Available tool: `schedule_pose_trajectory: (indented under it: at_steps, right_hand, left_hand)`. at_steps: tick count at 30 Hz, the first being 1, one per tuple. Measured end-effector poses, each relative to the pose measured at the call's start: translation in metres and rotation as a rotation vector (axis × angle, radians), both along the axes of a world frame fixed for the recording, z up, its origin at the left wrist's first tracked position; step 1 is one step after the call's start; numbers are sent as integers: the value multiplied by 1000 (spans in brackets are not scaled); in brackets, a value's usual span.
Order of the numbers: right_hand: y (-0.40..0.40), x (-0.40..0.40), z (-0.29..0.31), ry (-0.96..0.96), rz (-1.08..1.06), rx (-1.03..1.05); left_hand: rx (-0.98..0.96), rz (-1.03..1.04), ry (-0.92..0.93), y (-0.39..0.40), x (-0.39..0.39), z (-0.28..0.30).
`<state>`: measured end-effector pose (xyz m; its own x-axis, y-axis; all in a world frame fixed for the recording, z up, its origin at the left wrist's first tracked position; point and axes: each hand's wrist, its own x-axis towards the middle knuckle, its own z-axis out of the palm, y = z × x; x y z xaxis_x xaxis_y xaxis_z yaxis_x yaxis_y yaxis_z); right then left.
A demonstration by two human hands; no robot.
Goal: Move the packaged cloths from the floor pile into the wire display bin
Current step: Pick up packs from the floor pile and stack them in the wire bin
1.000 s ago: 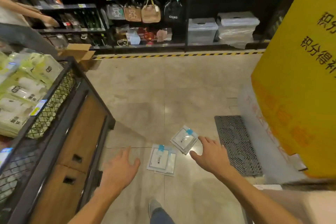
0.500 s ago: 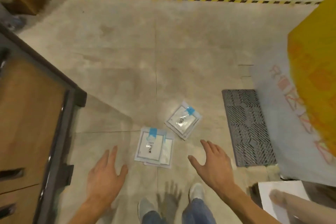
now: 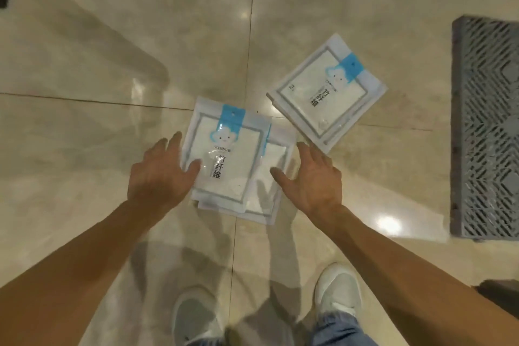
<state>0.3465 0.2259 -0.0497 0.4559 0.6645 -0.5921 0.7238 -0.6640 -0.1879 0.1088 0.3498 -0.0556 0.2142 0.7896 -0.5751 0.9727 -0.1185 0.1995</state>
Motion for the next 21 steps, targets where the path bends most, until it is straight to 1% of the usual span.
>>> schedule_pose_trajectory:
  at_steps: [2, 4, 6, 8, 11, 14, 16, 17, 19, 21]
  right_hand:
    - [0, -5, -40, -6, -24, -27]
    - [-1, -13, -69, -28, -81, -28]
    - [-2, -21, -88, -46, -187, 2]
    - [0, -29, -99, -18, -331, 20]
    - [5, -35, -102, 89, -528, 42]
    - [10, -35, -102, 217, -660, 70]
    - [8, -33, -101, 317, -707, 137]
    - [6, -31, -100, 376, -746, 192]
    - [3, -26, -91, 550, -840, 307]
    - [0, -19, -74, 695, -857, 377]
  left_hand:
    - [-44, 55, -6, 3, 7, -41]
    - [-36, 112, 9, 3, 9, -70]
    - [23, 162, 4, 3, 11, -89]
    - [28, 274, -34, 4, 13, -97]
    - [-24, 382, -70, 8, 12, -98]
    - [-79, 439, -124, 10, 0, -97]
    - [-93, 528, -229, 8, -8, -91]
    - [-111, 598, -312, 7, -12, -87]
    - [-164, 714, -480, 6, -21, -74]
    - [-178, 723, -579, 6, -30, -55]
